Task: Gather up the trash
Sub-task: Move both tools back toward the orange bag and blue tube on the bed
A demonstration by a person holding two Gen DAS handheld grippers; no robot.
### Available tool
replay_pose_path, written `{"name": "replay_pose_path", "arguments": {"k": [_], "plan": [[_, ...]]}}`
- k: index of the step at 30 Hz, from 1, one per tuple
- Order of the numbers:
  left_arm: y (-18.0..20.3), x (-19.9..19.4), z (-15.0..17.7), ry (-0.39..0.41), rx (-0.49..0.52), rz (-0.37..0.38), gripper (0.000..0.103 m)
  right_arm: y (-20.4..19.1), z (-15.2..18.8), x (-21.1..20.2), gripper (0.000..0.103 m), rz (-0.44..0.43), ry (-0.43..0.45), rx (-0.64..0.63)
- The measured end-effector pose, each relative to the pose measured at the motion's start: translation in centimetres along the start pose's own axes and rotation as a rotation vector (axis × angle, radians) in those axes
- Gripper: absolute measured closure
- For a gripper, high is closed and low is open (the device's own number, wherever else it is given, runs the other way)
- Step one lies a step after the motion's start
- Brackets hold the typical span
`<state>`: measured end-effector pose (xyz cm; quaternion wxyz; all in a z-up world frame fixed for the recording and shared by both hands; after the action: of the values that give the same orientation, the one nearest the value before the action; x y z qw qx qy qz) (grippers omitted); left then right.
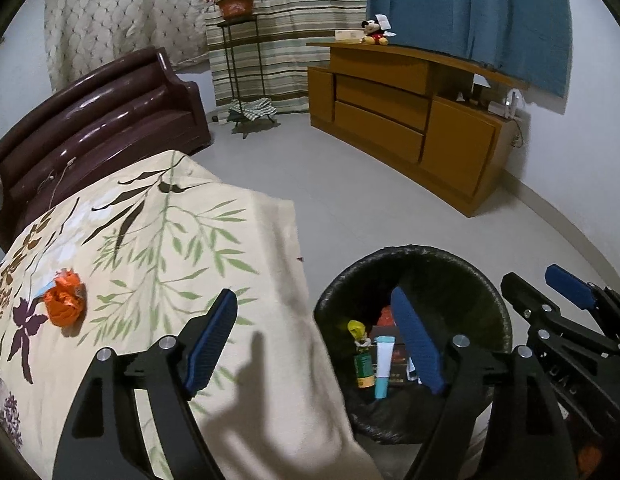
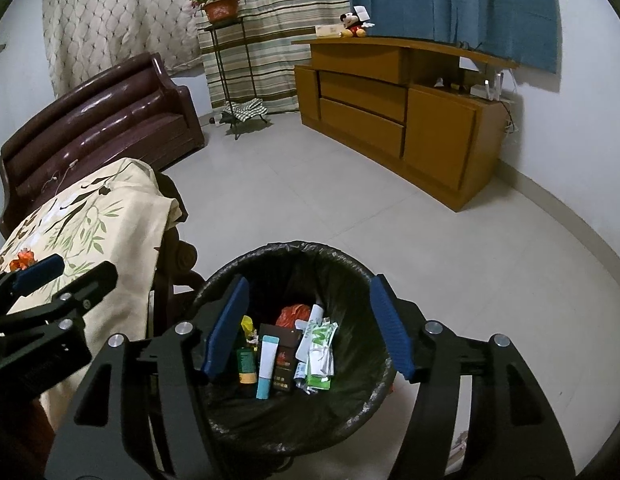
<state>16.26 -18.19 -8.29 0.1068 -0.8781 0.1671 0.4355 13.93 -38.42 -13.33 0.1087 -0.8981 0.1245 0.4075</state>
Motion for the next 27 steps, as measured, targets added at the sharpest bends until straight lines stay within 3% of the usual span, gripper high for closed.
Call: {"name": "replay_pose_path", "arguments": {"k": [18,27], "plan": [[-4.4,-2.4,0.5,0.026,-0.053,-0.022,0.026,-4.3,0.3,-1.6,0.040,-0.043,-0.007,-0.029],[-8.7,-2.6,1.8,0.012,-0.101,-0.061,0.026,-9.3,0.5,-1.4,0.040,-0.094,-0.023,-0.094]]}}
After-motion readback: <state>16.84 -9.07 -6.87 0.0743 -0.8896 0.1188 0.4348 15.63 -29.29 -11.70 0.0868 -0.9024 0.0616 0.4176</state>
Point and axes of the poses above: each gripper's, at about its wrist camera, not at the fingertips, and x roughly the way its jaws point, y to its right, z to its underside, the point moved 10 cm from there along x, roughly the way its jaws point, and after that the axes turned 8 degrees about -y, right-handed, at the moved point
